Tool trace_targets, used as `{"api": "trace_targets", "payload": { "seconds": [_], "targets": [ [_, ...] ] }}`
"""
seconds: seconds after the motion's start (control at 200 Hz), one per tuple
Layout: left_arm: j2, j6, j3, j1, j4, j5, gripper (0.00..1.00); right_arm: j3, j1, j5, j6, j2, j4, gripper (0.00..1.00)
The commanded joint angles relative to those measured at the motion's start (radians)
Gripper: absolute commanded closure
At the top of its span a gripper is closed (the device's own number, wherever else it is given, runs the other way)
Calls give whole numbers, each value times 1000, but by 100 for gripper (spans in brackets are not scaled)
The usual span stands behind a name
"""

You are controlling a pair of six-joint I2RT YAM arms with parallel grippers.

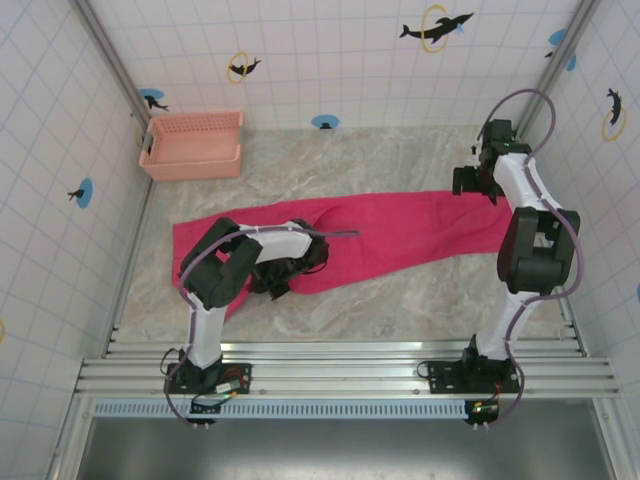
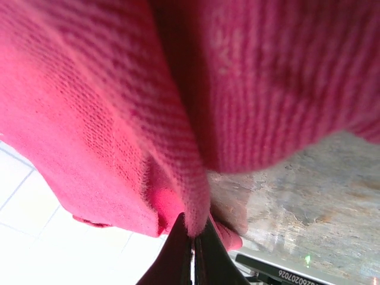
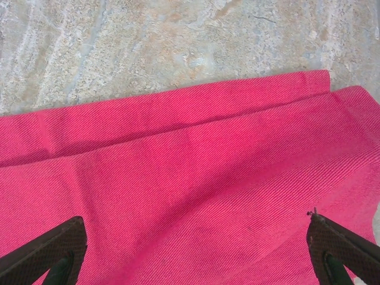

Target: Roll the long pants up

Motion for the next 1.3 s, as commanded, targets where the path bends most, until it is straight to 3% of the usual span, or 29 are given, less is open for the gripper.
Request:
{"api": "trace_targets", "payload": {
  "seconds": [0.0,0.3,0.756,1.101,1.176,1.291],
  "targets": [
    [-20,40,84,-4,-91,-16,100,-8,-1,-6,-1,-52,-8,2],
    [-65,167,404,99,-270,-105,100,-115,65,-32,32,-90,22,2],
    [18,279,442,411,-142,-170,100,-217,280,-51,62,-135,30,3],
    [180,392,659,458,-97,-179,100,-245,403,-33,94,-112,33,3],
    [220,406,708,470,-91,-199,91,-244,433,-35,101,-103,31,3],
    [261,422,753,489,-72,-212,90,-236,480,-29,107,-96,23,3]
  ]
}}
